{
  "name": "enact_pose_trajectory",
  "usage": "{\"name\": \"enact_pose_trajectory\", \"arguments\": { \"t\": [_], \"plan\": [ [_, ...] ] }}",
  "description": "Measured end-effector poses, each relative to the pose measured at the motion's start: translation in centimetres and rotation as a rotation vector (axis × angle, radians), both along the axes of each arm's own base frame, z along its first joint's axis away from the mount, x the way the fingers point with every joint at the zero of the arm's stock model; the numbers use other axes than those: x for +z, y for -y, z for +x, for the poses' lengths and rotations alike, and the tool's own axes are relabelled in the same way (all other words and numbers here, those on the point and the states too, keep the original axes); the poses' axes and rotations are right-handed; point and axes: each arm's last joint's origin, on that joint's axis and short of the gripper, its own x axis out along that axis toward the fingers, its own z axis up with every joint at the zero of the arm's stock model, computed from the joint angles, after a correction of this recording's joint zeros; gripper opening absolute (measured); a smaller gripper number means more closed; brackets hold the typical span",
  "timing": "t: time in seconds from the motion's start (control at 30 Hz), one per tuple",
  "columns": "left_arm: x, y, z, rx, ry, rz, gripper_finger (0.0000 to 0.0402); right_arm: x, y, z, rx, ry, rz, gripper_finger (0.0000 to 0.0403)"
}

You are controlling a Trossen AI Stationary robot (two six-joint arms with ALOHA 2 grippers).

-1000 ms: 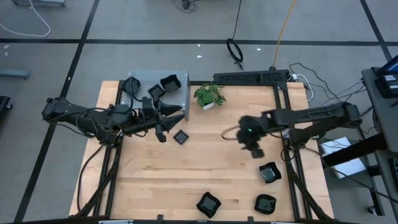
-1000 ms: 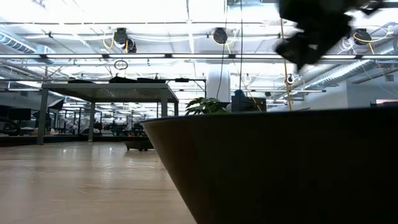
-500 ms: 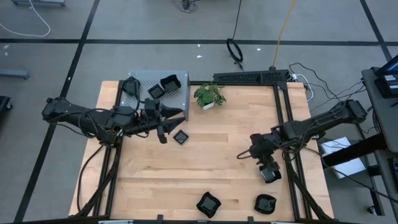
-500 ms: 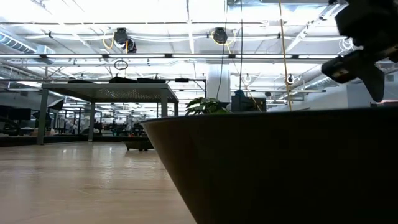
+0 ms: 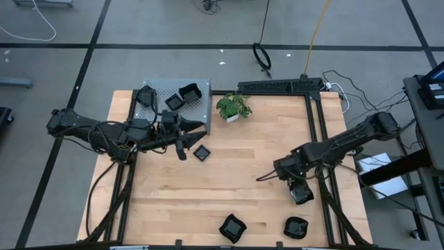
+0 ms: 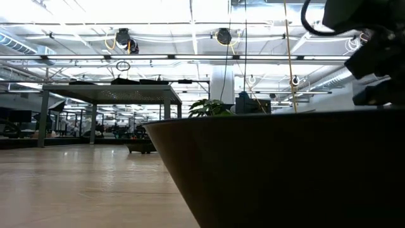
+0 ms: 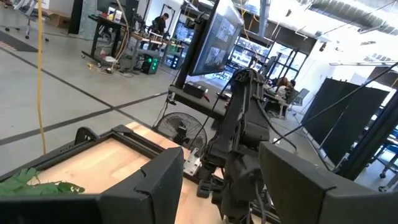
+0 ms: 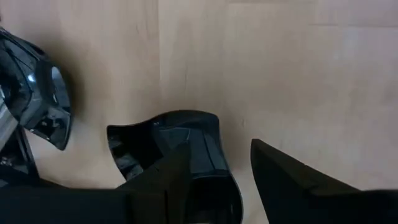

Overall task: Pick & Place Mini shaped plates
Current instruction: Move the black distorted square plate to the center of the table

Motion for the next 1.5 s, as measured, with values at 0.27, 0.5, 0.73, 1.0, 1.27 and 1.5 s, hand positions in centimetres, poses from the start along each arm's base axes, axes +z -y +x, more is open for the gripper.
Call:
{"name": "enact_pose_trajectory", "arguments": {
  "t": [0.27, 0.5, 0.73, 1.0, 1.27, 1.5],
  "plan": [
    [0.0, 0.0, 0.0, 0.0, -0.001, 0.004, 0.0214, -2.1, -0.1, 1.0, 0.094, -0.042, -0.092, 0.0156],
    [0.0, 0.0, 0.0, 0.0, 0.0, 0.002, 0.0214, -3.6, -0.4, 1.4, 0.163, -0.086, -0.119, 0.0112],
    [0.0, 0.0, 0.0, 0.0, 0.0, 0.003, 0.0214, -3.6, -0.5, 1.5, 0.172, -0.074, -0.116, 0.0014],
    [0.0, 0.0, 0.0, 0.0, -0.001, 0.005, 0.0214, -1.7, -0.5, 1.4, 0.163, 0.063, -0.055, 0.0002],
    [0.0, 0.0, 0.0, 0.0, 0.0, 0.005, 0.0214, 0.3, -0.4, 2.7, 0.087, 0.31, 0.004, 0.0],
    [0.0, 0.0, 0.0, 0.0, 0.0, 0.005, 0.0214, 0.7, 1.6, 6.8, -0.063, 0.602, 0.018, 0.0]
  ]
}}
